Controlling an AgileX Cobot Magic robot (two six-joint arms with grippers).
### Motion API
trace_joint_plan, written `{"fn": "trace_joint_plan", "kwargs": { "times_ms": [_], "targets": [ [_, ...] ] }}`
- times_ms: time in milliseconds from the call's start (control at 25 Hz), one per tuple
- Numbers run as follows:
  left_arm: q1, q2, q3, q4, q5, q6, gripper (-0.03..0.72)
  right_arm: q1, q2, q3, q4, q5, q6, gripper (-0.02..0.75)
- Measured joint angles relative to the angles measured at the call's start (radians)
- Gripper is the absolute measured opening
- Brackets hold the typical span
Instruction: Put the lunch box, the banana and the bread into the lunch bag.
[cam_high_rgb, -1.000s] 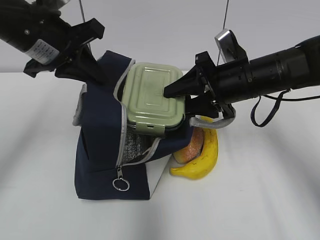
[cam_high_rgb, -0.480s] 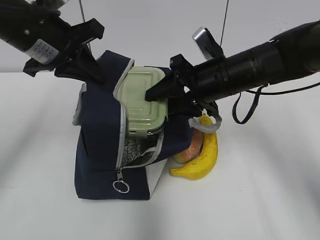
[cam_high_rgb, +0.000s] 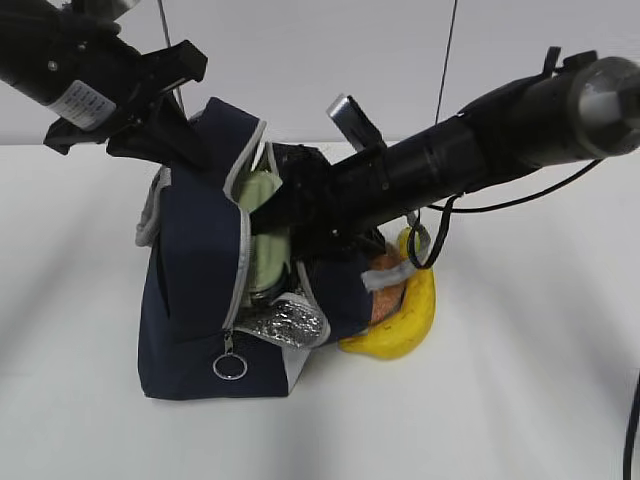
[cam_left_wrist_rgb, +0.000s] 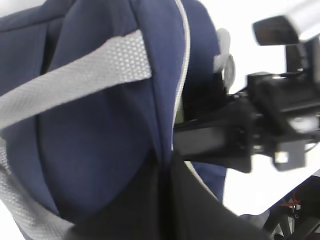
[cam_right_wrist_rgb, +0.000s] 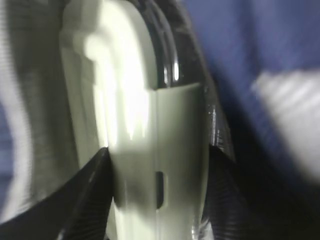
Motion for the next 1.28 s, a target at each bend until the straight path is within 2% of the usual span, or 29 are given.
{"fn": "trace_joint_plan", "kwargs": {
  "times_ms": [400,960,1280],
  "targets": [
    [0.0,0.0,0.0,-0.004,0.023,0.0,-0.003,0.012,0.119,-0.016,0.039,-0.022,0.006,0.393],
    [0.0,0.0,0.0,-0.003,0.03,0.0,-0.003,0.014,0.137,-0.026,0.058,-0.051,0.012,0.396],
    [0.0,0.0,0.0,-0.001,0.033,0.0,-0.003,0.014,0.138,-0.027,0.067,-0.051,0.008,0.486]
  ]
}}
